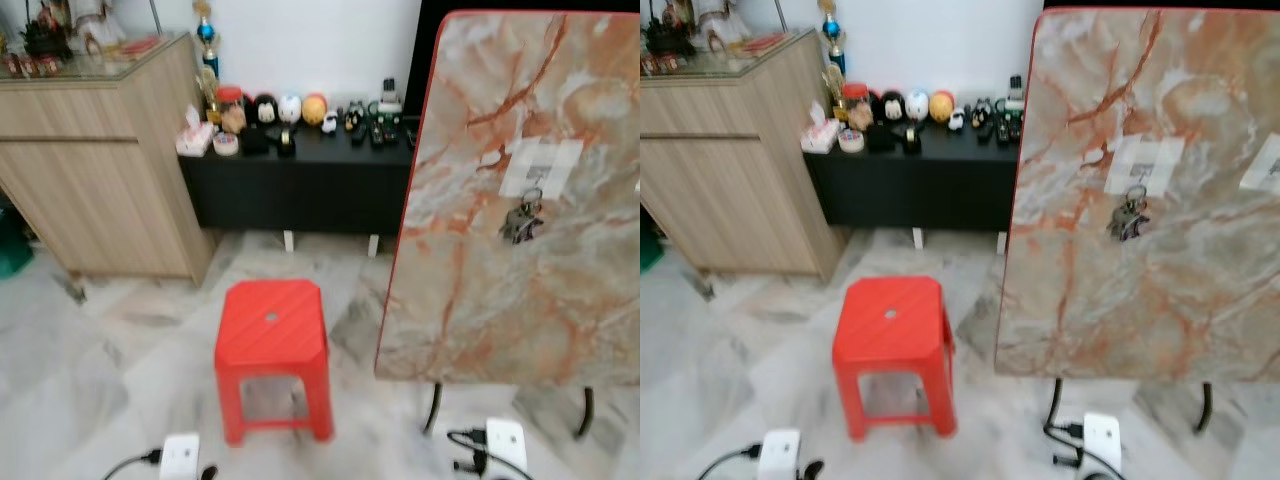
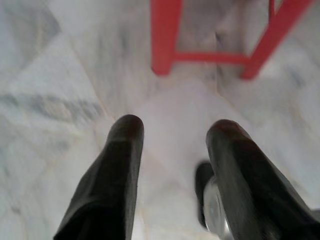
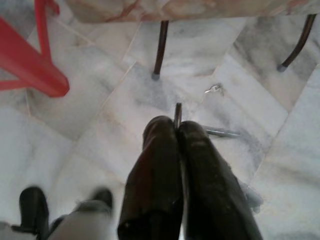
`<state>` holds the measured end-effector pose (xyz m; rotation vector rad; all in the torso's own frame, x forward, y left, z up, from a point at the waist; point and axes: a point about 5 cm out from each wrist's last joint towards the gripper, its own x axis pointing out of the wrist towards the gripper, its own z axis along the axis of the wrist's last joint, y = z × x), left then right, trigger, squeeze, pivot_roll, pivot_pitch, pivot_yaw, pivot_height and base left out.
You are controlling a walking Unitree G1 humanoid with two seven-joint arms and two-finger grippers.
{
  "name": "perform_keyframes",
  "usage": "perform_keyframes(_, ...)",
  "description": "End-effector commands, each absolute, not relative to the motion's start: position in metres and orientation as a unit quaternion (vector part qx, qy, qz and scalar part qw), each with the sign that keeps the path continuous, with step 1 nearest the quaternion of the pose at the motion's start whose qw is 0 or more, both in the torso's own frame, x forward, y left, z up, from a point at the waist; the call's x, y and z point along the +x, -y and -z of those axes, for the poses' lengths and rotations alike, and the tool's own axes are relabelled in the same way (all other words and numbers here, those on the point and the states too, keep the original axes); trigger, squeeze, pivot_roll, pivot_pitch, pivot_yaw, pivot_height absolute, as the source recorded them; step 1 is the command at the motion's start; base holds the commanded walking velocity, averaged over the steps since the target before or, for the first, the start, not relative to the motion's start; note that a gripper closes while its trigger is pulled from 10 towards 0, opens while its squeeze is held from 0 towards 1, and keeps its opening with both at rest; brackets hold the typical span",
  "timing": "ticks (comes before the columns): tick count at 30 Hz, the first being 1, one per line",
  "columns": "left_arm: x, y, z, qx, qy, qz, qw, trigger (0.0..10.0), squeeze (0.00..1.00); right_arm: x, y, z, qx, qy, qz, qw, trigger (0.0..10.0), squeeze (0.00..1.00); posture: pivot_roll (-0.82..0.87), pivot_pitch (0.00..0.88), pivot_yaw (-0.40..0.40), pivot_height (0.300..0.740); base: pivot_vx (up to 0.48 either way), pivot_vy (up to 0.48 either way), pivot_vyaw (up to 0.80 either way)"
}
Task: Hang keys on a hook
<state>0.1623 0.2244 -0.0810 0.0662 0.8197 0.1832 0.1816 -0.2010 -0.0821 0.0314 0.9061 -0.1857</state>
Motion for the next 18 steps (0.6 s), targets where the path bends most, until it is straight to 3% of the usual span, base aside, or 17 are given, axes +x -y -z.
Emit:
perform_keyframes(1, 0.1672, -0.2195, 0.0801, 0.029, -0.394, -0.084, 0.915, 10.0, 0.00, 0.1844, 0.2089, 0.0792, 0.007, -0.430, 0.095, 0.898, 10.0, 0.00, 0.01, 0.000, -0.032, 0.740, 0.000, -0.454, 0.00)
perform_keyframes(4, 0.1671, -0.2196, 0.0802, 0.029, -0.395, -0.086, 0.914, 10.0, 0.00, 0.1844, 0.2090, 0.0792, 0.008, -0.430, 0.096, 0.898, 10.0, 0.00, 0.01, 0.000, -0.033, 0.740, 0.000, -0.380, 0.00)
perform_keyframes(18, 0.1643, -0.2210, 0.0809, 0.029, -0.395, -0.092, 0.914, 10.0, 0.00, 0.1862, 0.2077, 0.0783, 0.011, -0.424, 0.094, 0.901, 10.0, 0.00, 0.00, 0.000, -0.028, 0.740, 0.000, 0.000, 0.00)
